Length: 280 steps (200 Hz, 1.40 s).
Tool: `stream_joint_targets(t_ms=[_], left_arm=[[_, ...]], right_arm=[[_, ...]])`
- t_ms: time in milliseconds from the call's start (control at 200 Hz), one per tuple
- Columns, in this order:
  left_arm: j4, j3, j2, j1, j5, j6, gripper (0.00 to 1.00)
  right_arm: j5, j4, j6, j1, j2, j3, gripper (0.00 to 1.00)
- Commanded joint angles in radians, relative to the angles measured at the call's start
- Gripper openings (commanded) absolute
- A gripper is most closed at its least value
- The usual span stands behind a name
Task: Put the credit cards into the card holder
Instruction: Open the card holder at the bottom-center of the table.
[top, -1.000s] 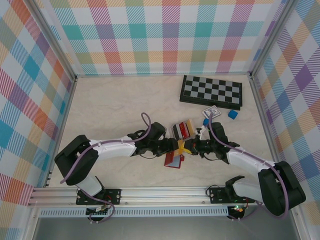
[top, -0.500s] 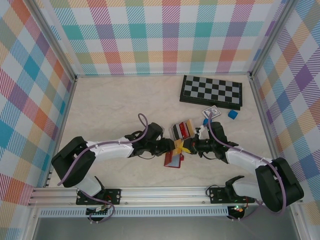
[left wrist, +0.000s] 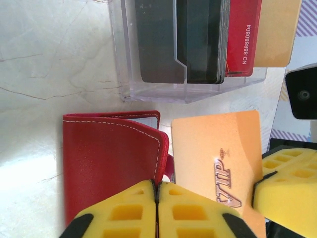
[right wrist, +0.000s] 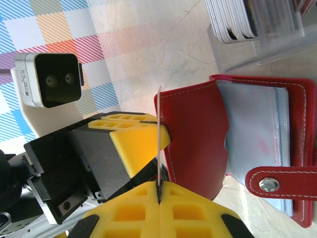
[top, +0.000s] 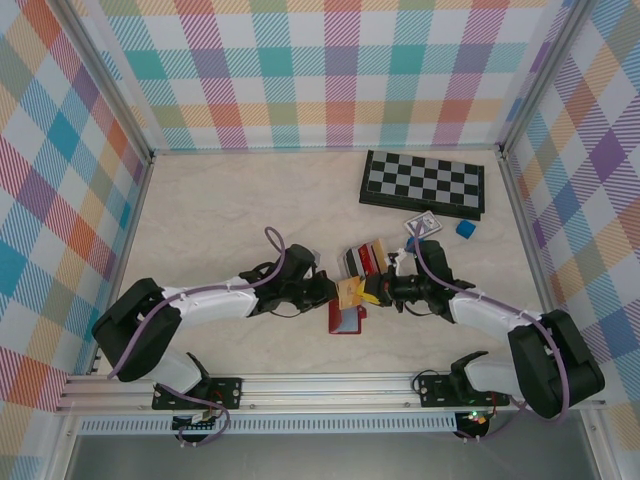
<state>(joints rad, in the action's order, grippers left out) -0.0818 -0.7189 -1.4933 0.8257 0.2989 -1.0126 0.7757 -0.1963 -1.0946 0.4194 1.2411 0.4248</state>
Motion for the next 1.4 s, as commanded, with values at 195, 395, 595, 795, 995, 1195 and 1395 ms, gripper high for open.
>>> stream_joint_targets(t_ms=[195, 395, 595, 795, 995, 1195, 1395], left_arm=[[0.124, 0.049, 0.051, -0.044, -0.001, 0.041, 0.00], [0.224, 0.076, 0.125, -0.102, 0.003, 0.110, 0.00], [0.285, 0.079, 0.139, -0.126, 0.017, 0.168, 0.00], [0.304, 0.061, 0.107, -0.128, 0.026, 0.208, 0.00], [0.293, 0.044, 0.074, -0.128, 0.043, 0.209, 0.00], [0.280, 0.045, 0.070, -0.128, 0.041, 0.195, 0.00], [0.272, 0.050, 0.068, -0.128, 0.037, 0.182, 0.00]], right_arm=[[-0.137, 0.367, 0.236, 0.047, -0.008, 0.149, 0.01], [-0.428, 0.641, 0.379, 0.204, 0.037, 0.299, 0.01], [-0.666, 0.803, 0.420, 0.307, 0.132, 0.406, 0.00], [-0.718, 0.813, 0.439, 0.294, 0.064, 0.383, 0.00], [-0.682, 0.795, 0.444, 0.278, 0.064, 0.355, 0.00], [-0.620, 0.715, 0.416, 0.279, 0.081, 0.323, 0.00], [-0.589, 0.702, 0.417, 0.279, 0.090, 0.320, 0.00]])
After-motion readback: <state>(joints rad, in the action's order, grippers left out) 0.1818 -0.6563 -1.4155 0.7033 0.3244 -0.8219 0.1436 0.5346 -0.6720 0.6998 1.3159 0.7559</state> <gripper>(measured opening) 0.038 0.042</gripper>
